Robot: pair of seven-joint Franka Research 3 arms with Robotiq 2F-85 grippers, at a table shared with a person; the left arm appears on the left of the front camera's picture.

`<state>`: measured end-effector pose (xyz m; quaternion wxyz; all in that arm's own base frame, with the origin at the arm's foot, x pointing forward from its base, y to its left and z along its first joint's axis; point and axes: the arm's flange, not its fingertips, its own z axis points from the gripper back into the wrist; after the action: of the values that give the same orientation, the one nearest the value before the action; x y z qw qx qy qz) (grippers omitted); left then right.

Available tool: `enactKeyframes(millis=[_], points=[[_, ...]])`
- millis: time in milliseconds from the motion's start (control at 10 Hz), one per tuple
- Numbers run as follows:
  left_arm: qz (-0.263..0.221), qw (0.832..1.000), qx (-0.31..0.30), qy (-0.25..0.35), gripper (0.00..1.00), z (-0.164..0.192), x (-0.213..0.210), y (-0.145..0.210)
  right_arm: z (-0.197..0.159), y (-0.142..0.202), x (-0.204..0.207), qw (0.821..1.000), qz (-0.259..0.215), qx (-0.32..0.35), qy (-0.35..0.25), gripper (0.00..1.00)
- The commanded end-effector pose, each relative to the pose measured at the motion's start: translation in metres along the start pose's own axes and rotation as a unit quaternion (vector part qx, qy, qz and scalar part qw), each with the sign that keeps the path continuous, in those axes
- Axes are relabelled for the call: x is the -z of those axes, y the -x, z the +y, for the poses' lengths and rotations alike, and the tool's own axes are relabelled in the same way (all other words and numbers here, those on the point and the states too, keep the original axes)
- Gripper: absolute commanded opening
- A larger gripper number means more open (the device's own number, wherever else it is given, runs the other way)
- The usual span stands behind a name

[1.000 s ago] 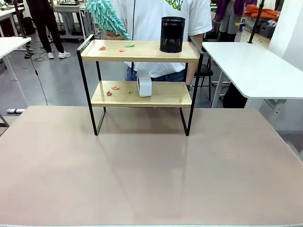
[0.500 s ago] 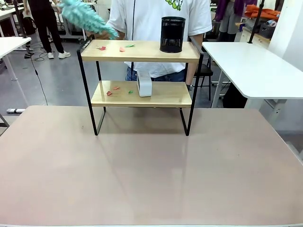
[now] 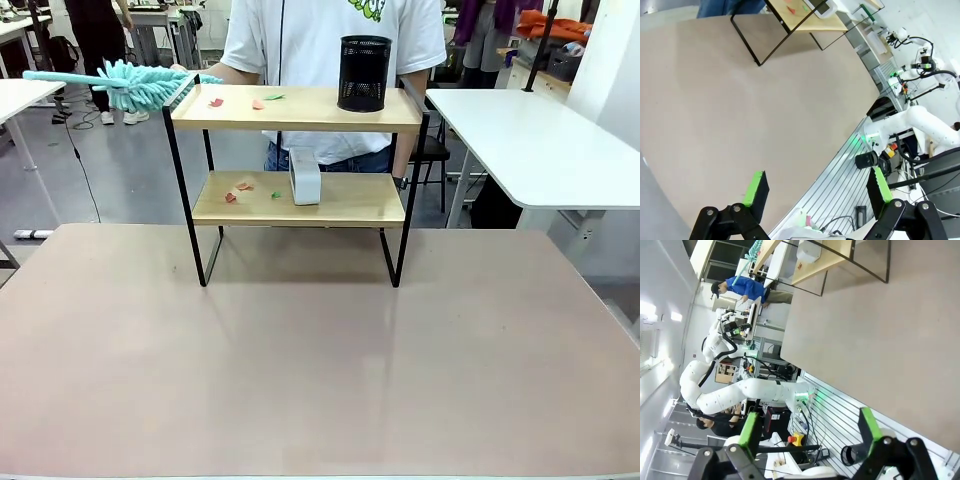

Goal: Clean the shelf.
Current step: Pick up the Duster from the human.

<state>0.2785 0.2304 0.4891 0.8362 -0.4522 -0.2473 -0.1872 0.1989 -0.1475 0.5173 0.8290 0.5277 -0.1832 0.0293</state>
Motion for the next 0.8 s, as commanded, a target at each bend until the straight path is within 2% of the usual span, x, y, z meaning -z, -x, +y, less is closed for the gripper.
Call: enactKeyframes(millis=[0,100,200,300,500,700], points=[[-0.004,1.000,0.014,0.008,1.00,-0.001,-0.001,0.001,0.001,-0.002,-0.002,1.000,-0.002,-0.015,-0.008,1.00],[0.000,1.000,0.000,0.000,1.00,0.000,0.000,0.000,0.001,-0.002,-0.002,1.000,-0.002,-0.015,-0.008,1.00],[0.021,1.000,-0.008,-0.004,1.00,0.002,-0.002,-0.029,0.001,-0.002,-0.002,1.000,-0.002,-0.015,-0.008,1.00],[0.028,0.999,-0.041,0.015,1.00,0.005,-0.003,-0.070,0.001,-0.002,-0.002,1.000,-0.002,-0.015,-0.008,1.00],[-0.001,0.992,-0.107,0.072,1.00,0.027,-0.009,-0.162,0.001,-0.002,-0.002,1.000,-0.002,-0.015,-0.008,1.00],[-0.017,0.977,-0.155,0.144,1.00,0.062,-0.007,-0.211,0.001,-0.002,-0.002,1.000,-0.002,-0.015,-0.008,1.00]])
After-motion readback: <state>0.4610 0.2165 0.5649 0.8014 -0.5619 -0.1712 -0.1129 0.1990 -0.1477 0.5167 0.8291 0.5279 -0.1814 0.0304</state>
